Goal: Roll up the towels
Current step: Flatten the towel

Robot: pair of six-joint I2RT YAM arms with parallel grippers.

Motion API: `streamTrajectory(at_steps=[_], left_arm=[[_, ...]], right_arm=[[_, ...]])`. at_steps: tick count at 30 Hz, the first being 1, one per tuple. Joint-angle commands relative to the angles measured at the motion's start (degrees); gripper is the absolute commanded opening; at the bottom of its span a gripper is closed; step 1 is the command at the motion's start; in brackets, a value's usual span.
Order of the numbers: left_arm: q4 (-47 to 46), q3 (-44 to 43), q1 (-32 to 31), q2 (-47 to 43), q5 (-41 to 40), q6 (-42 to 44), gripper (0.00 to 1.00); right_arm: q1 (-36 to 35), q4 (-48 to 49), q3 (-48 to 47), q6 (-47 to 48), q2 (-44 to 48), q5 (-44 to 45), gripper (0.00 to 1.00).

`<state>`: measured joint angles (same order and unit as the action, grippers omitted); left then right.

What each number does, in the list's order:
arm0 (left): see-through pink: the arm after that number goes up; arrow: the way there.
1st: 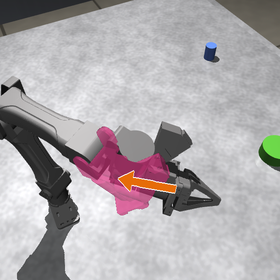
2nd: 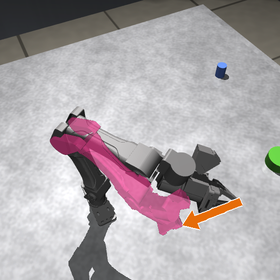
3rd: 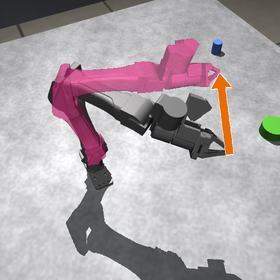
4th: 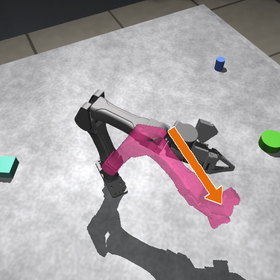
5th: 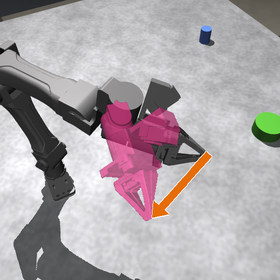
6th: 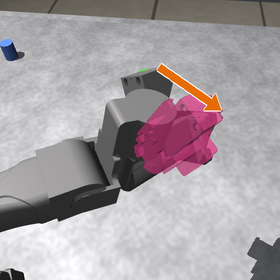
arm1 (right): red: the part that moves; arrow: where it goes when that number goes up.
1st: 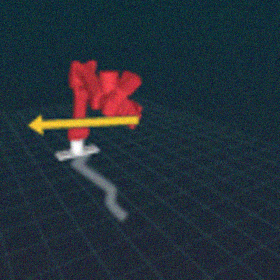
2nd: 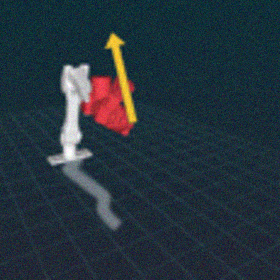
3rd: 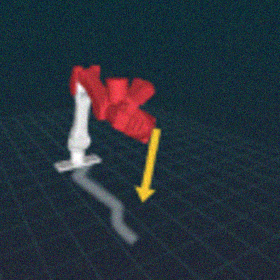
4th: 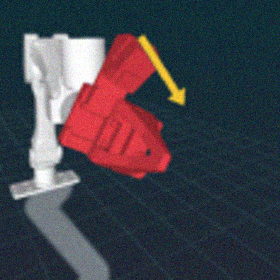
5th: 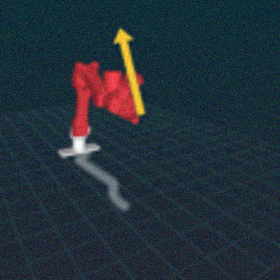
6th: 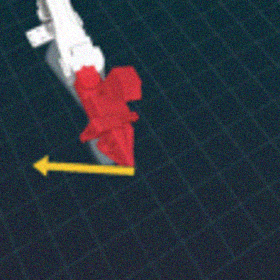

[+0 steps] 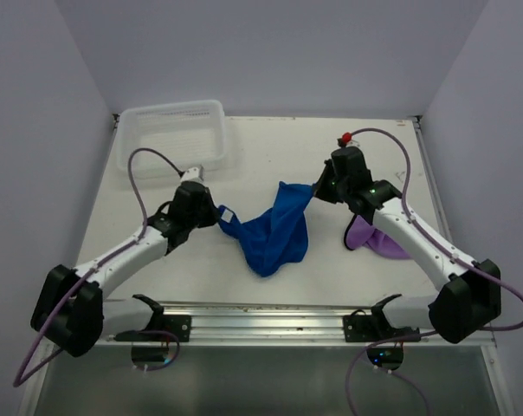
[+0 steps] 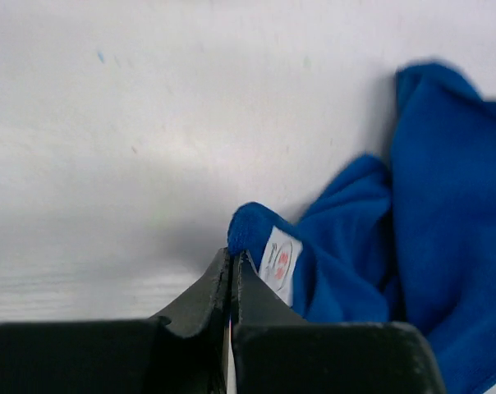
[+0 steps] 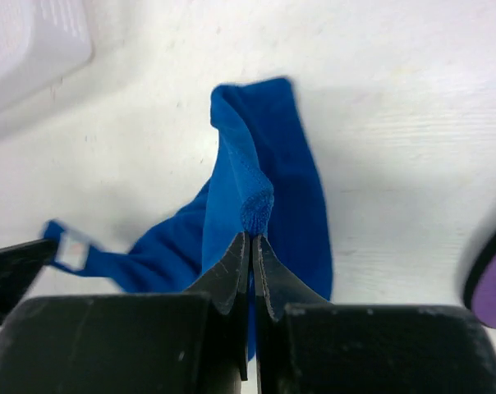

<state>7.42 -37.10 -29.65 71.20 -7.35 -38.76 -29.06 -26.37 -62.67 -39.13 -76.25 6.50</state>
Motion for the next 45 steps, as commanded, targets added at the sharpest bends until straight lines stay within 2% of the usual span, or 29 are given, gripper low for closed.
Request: streamTrajectory(at_steps=[1, 5, 8, 15, 26, 35, 40, 45], left_arm=[[7.9, -8.1, 7.1, -5.2, -5.5, 4.6, 0.00], [10.9, -10.9, 21.2, -7.3, 2.1, 6.8, 0.00], [14.3, -14.0, 26.0, -9.5, 1.7, 8.1, 0.00], [18.2, -18.1, 28.8, -15.1, -4.9, 9.8, 0.00], [18.1, -24.1, 31.4, -17.3, -12.2, 11.5, 0.00], [13.7, -28.6, 31.4, -17.9, -13.0, 14.0, 0.00], [12.1, -27.4, 31.4, -20.1, -11.3, 14.4, 0.00], [12.6, -23.9, 31.4, -25.0, -11.1, 13.8, 0.00]], right_arm=[[4.6, -3.7, -1.0, 2.1, 4.6, -0.4, 0.00], [9.0, -5.6, -1.9, 2.0, 6.4, -3.1, 0.00], [12.3, -6.4, -3.1, 1.8, 6.3, -4.8, 0.00], [18.1, -7.4, -7.3, 0.4, 4.1, -9.1, 0.00], [19.9, -9.0, -16.4, -0.9, 0.5, -14.0, 0.00], [19.9, -14.4, -33.3, -0.3, -5.0, -17.0, 0.00], [19.9, -15.6, -34.9, -0.2, -5.2, -17.2, 0.00], [19.9, -14.9, -28.9, -0.8, -1.4, -17.1, 0.00]])
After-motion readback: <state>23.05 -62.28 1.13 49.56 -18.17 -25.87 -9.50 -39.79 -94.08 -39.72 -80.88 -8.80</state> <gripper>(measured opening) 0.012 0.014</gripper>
